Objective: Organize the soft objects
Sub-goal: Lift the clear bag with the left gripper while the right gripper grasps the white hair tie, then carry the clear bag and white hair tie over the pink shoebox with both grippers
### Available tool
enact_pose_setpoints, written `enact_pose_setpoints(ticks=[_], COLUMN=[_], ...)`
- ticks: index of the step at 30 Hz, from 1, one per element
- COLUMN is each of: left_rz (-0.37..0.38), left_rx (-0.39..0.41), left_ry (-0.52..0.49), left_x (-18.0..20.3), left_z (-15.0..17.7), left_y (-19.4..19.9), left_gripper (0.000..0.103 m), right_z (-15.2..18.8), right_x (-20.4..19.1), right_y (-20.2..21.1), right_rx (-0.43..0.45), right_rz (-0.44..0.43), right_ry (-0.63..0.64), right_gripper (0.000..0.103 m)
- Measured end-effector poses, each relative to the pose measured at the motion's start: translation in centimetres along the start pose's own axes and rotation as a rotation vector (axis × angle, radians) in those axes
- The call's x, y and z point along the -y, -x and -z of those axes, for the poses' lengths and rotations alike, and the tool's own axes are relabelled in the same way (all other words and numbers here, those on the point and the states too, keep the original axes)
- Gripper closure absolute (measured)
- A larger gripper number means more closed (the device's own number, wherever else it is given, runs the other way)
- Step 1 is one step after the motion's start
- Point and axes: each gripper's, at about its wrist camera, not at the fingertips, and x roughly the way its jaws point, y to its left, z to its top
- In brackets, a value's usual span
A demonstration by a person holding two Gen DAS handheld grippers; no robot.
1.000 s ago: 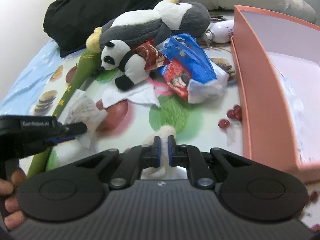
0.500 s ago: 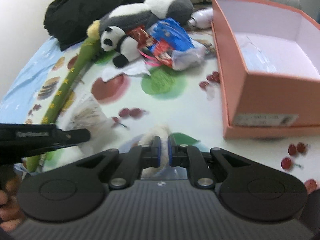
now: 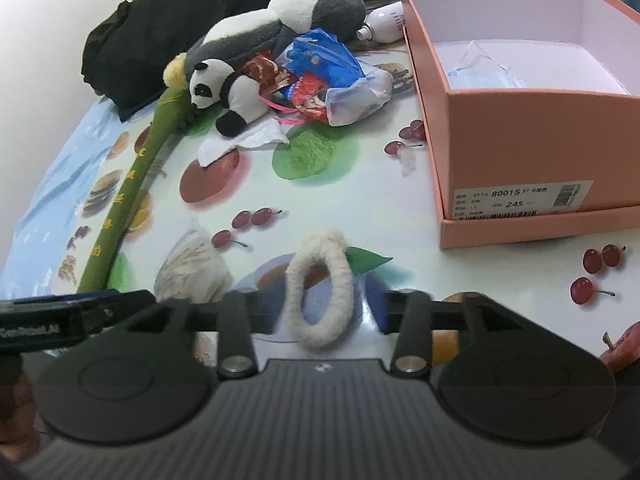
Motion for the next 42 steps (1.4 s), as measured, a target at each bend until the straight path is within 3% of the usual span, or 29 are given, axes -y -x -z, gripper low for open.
enact_pose_setpoints(ticks=[4, 12, 15, 17, 20, 25, 29, 36, 42], left_rz=[0.014, 0.044, 0.039, 0.041, 0.012, -0.025, -0.029, -0.022, -0.013], left_rx=[0.010, 0.001, -0.040, -0.050, -0.057, -0.050, -0.062, -0.062, -0.040], left_ry=[-0.032, -0.113, -0.154, -0.192, -0.245, -0.331, -0.324, -0.285, -0.215], left_x=[-0.5, 0.7, 1.3, 1.8, 2.4, 3.2, 3.2, 3.4, 3.7], left_z=[-0.7, -1.7, -1.9, -2.0, -2.0, -2.1, -2.1, -1.8, -1.8], left_y=[-0.1, -2.3, -3.6, -4.2, -4.9, -5.6, -6.1, -5.8, -4.6], left_gripper=[0.034, 0.034, 0.034, 0.034, 0.034, 0.034, 0.038, 0.059, 0.064], right_z=[0.2, 0.7, 0.9, 0.9, 0.7, 0.4, 0.4, 0.5, 0.3], right_x=[-0.7, -1.9, -2.0, -2.0, -1.7, -1.5, -1.3, -0.9, -0.7], right_y=[-0.5, -2.7, -3.0, -3.0, -3.0, -2.8, -2.7, -2.2, -0.9], right_rx=[0.011, -0.002, -0.002, 0.000, -0.003, -0.013, -0.018, -0.022, -0.008], right_rz=[-0.018, 0.064, 0.091, 0.102, 0.112, 0.114, 0.120, 0.121, 0.123], right_ry=[0.030, 0.163, 0.204, 0.225, 0.225, 0.213, 0.202, 0.174, 0.152], right_gripper=[0.040, 0.042, 0.052, 0.072, 0.087, 0.089, 0.089, 0.089, 0.090])
